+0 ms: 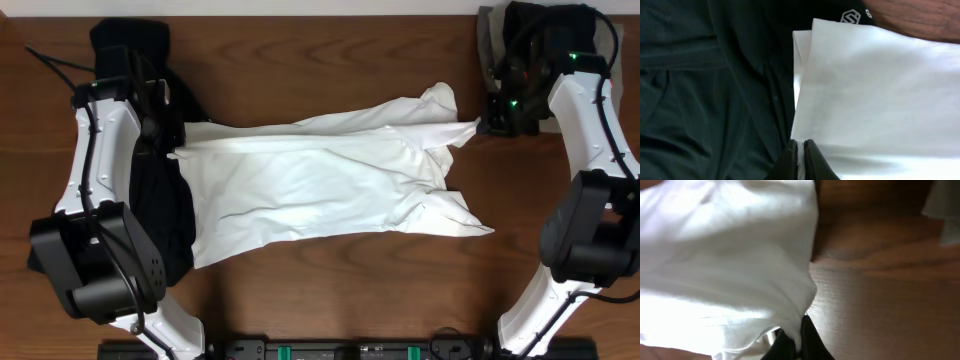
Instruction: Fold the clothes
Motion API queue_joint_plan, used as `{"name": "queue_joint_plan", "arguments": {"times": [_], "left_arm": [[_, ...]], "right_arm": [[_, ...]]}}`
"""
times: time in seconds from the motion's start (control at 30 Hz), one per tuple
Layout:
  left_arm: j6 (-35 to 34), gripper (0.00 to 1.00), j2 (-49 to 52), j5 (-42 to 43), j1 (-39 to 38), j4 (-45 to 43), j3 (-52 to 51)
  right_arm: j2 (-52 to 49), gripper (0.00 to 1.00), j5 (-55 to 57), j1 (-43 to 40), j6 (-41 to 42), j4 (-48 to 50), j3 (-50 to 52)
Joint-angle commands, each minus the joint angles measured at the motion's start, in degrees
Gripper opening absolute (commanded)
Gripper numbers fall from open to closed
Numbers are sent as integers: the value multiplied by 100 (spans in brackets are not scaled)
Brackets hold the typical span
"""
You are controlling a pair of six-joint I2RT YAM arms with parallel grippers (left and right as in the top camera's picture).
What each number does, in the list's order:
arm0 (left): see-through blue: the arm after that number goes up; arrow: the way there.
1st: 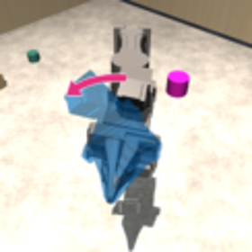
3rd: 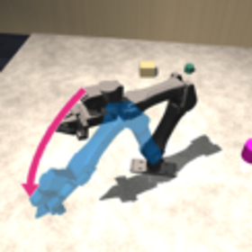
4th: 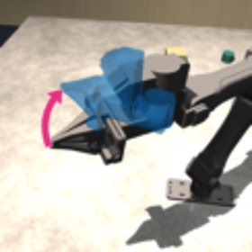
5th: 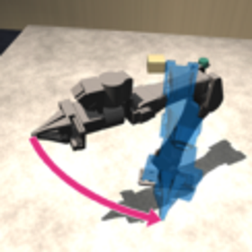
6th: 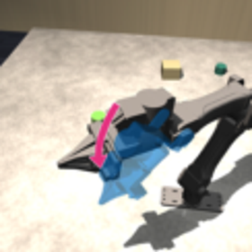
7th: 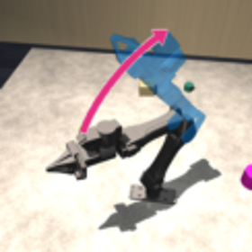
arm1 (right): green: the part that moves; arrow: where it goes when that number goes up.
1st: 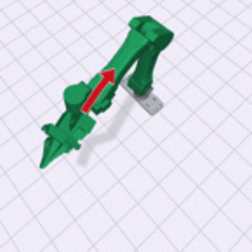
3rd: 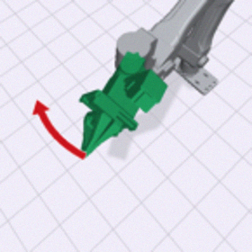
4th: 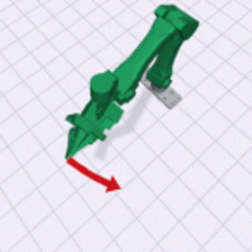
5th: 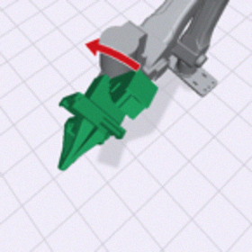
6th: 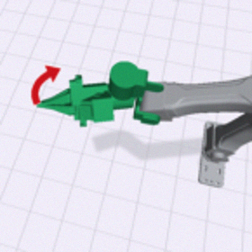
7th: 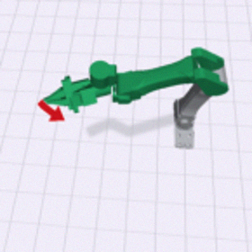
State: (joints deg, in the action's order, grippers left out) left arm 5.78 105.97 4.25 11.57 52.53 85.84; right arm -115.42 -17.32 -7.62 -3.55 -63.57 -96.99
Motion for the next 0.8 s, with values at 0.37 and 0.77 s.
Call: {"name": "queue_joint_plan", "arguments": {"times": [0.37,0.77], "left_arm": [[-74,6,122,260,46,11,-39],[-72,6,122,260,46,11,-39]], "right_arm": [[66,1,-459,1266,-140,352,37],[63,1,-197,1631,-79,90,223]]}}
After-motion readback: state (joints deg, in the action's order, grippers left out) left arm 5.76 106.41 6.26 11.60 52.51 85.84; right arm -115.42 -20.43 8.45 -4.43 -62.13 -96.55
